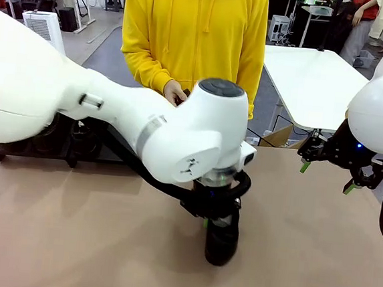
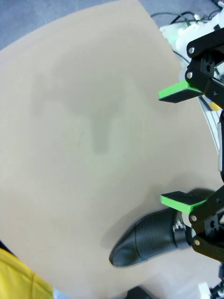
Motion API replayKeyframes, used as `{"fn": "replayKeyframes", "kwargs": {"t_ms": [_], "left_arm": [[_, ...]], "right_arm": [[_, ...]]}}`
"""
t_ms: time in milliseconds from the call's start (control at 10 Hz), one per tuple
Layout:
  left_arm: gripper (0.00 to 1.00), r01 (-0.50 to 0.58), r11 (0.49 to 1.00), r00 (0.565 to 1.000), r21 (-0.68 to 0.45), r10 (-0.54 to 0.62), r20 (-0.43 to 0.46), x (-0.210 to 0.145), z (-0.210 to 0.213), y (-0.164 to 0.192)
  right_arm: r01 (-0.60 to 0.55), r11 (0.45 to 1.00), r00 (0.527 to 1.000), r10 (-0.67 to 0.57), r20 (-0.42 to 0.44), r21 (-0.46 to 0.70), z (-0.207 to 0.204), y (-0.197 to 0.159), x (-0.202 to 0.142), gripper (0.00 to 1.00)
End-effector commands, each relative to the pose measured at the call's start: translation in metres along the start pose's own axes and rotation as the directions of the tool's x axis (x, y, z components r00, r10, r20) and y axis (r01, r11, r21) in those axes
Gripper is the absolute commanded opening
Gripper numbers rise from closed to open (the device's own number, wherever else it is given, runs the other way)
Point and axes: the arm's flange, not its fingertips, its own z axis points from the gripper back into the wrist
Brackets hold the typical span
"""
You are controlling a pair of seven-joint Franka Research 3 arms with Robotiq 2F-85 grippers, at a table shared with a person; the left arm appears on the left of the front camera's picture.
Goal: Organize the shoes by placing them on the stand.
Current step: Place the Shoe from the middle of the table onto the Shoes Stand.
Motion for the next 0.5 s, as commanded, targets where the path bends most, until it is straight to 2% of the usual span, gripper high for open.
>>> {"fn": "replayKeyframes", "kwargs": {"t_ms": [0,200,400], "left_arm": [[0.00,0.046,0.999,0.995,-0.029,-0.043,0.095,0.007,0.039,0.056],[0.00,0.004,1.000,0.978,0.014,-0.007,0.211,0.034,0.063,0.107],[0.00,-0.081,0.996,0.941,0.043,0.062,0.331,0.064,0.082,0.158]], "right_arm": [[-0.014,1.000,1.000,0.014,-0.014,0.018,0.001,-0.001,0.002,1.00],[-0.014,1.000,1.000,0.014,-0.014,0.018,0.001,-0.001,0.002,1.00],[-0.014,1.000,1.000,0.014,-0.014,0.018,0.001,-0.001,0.002,1.00]]}}
